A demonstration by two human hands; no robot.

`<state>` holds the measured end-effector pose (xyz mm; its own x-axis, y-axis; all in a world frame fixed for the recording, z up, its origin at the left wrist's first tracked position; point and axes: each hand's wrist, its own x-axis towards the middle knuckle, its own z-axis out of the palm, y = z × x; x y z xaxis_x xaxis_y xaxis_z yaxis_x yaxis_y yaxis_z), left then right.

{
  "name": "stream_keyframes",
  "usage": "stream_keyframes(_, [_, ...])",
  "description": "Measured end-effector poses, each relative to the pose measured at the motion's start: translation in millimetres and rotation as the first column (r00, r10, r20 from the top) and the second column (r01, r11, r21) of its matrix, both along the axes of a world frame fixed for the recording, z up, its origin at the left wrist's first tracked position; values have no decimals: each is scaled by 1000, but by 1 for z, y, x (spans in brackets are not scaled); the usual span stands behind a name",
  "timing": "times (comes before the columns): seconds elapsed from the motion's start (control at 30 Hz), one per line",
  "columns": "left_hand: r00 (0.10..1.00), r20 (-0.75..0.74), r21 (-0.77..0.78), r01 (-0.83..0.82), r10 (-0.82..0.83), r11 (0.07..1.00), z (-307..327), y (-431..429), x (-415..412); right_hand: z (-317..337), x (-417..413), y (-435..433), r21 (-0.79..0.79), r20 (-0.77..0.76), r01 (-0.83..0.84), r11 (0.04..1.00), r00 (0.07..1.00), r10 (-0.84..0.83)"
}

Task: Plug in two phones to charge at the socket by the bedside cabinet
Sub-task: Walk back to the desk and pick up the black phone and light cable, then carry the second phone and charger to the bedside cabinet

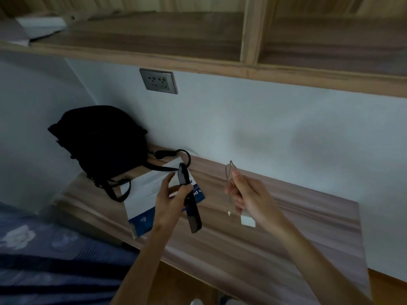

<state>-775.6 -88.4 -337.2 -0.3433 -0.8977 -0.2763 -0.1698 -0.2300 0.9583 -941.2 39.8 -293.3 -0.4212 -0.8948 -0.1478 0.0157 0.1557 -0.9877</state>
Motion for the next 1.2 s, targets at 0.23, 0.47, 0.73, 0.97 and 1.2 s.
stream_keyframes(0.23, [982,-178,1,60,-59,998,62,14,22,48,29,36,-77,-13,129,989,991,-131])
stream_keyframes(0.47, [941,-244,-65,225,-234,972,101,41,40,80,61,81,-193,-34,234,953,969,-244])
stream_keyframes(0.73, [880,-217,-73,417,-423,906,119,89,29,97,89,149,-299,-16,405,864,903,-429])
stream_keyframes(0.97, [815,-195,-96,538,-546,838,129,136,-5,118,89,214,-334,-53,525,783,819,-571])
stream_keyframes(1.2, [721,-221,-157,638,-657,753,146,208,-50,133,78,293,-384,-59,629,676,713,-698])
